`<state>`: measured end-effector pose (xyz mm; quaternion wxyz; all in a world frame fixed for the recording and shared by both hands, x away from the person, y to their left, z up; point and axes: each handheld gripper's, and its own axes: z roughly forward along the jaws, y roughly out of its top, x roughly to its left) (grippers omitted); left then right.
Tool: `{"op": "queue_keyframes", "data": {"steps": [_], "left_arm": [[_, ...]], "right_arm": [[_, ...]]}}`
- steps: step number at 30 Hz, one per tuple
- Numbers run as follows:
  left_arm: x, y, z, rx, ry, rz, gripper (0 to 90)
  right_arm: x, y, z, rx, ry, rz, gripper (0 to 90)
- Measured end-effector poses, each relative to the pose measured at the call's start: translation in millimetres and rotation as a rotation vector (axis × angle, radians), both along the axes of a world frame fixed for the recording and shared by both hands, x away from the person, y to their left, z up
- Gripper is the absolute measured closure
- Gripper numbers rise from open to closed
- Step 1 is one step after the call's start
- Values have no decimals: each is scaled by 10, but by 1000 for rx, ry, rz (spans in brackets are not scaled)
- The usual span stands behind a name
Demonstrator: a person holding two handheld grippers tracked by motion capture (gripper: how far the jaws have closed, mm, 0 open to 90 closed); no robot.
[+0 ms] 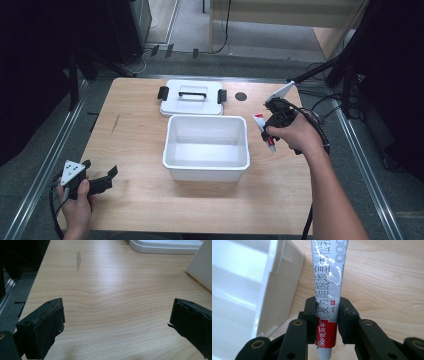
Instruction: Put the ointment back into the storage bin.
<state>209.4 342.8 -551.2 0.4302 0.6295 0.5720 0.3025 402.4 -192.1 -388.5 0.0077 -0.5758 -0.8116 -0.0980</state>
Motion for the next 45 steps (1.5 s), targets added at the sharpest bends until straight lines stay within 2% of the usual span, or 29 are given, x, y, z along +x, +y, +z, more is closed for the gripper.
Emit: {"op": "queue_keyframes", "data": {"steps": [10, 18, 30, 32, 38, 41, 45], "left_arm": [[1, 0, -1, -7, 0, 1, 1], [3, -1, -3, -11, -2, 3, 1], [3, 1, -2, -11, -2, 1, 1], [3, 2, -1, -10, -1, 0, 1], [3, 2, -1, -11, -1, -1, 1], [3, 4, -1, -11, -1, -2, 1], [3, 5, -1, -14, -1, -1, 1]], "right_arm": [[-5, 64, 197, 4, -21, 13, 725], [-32, 165, 339, 15, -40, 53, 725], [-120, 473, 425, 25, -81, 192, 724], [-144, 566, 435, 41, -81, 225, 724], [-168, 686, 429, 41, -81, 264, 724], [-180, 751, 414, 50, -81, 305, 724], [-222, 859, 382, 46, -88, 394, 723]]}}
